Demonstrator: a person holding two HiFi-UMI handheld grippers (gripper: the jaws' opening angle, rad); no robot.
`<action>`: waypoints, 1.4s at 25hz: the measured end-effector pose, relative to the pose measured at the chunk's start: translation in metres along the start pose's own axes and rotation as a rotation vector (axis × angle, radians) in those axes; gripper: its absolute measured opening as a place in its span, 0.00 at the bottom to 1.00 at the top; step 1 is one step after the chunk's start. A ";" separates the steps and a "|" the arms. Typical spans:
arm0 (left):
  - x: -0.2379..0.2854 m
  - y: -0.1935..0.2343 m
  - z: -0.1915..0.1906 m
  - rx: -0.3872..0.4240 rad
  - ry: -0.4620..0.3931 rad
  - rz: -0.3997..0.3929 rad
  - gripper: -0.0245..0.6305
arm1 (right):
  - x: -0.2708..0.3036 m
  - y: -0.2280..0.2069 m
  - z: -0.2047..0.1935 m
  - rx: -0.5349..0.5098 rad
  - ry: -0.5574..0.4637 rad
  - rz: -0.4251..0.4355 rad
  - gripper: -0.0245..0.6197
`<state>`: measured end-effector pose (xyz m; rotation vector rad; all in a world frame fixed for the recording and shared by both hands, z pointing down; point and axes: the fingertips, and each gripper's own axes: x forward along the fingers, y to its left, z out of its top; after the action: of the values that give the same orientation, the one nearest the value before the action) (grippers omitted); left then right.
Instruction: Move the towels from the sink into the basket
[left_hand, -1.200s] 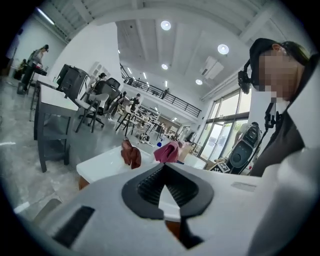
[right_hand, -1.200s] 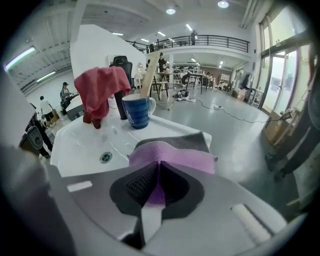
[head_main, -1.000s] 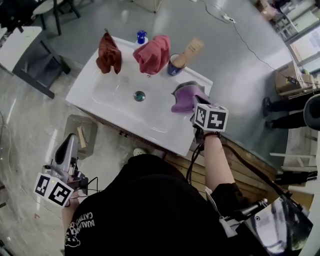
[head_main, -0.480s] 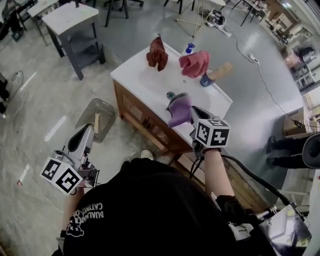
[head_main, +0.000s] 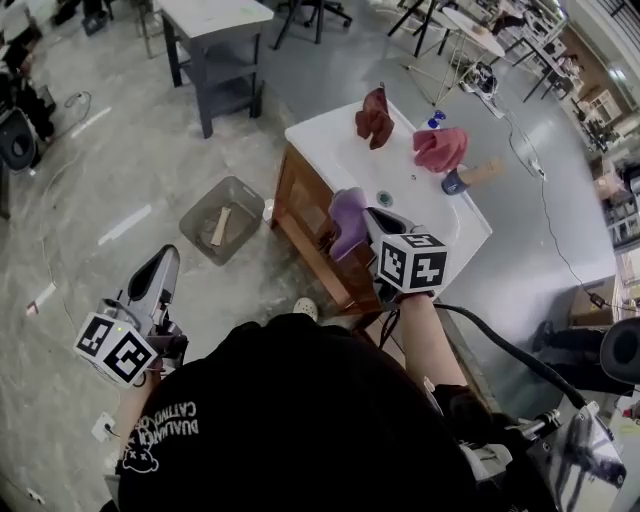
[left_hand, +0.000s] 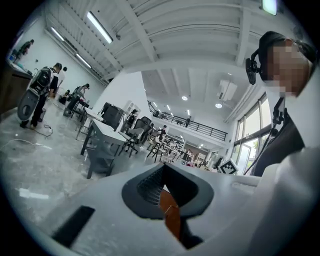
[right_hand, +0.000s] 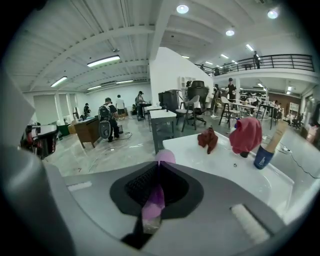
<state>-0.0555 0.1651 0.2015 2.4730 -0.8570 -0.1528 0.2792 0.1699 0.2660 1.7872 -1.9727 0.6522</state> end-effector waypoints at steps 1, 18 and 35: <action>-0.010 0.004 0.002 0.002 -0.008 0.015 0.04 | 0.005 0.012 0.003 -0.013 -0.001 0.021 0.07; -0.105 0.066 -0.003 -0.041 -0.062 0.185 0.04 | 0.061 0.137 -0.017 -0.130 0.079 0.203 0.07; -0.014 0.159 -0.010 -0.124 0.070 0.208 0.04 | 0.212 0.167 -0.008 -0.108 0.247 0.323 0.07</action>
<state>-0.1508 0.0711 0.2897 2.2447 -1.0353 -0.0439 0.0907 0.0155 0.3833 1.2682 -2.0942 0.8065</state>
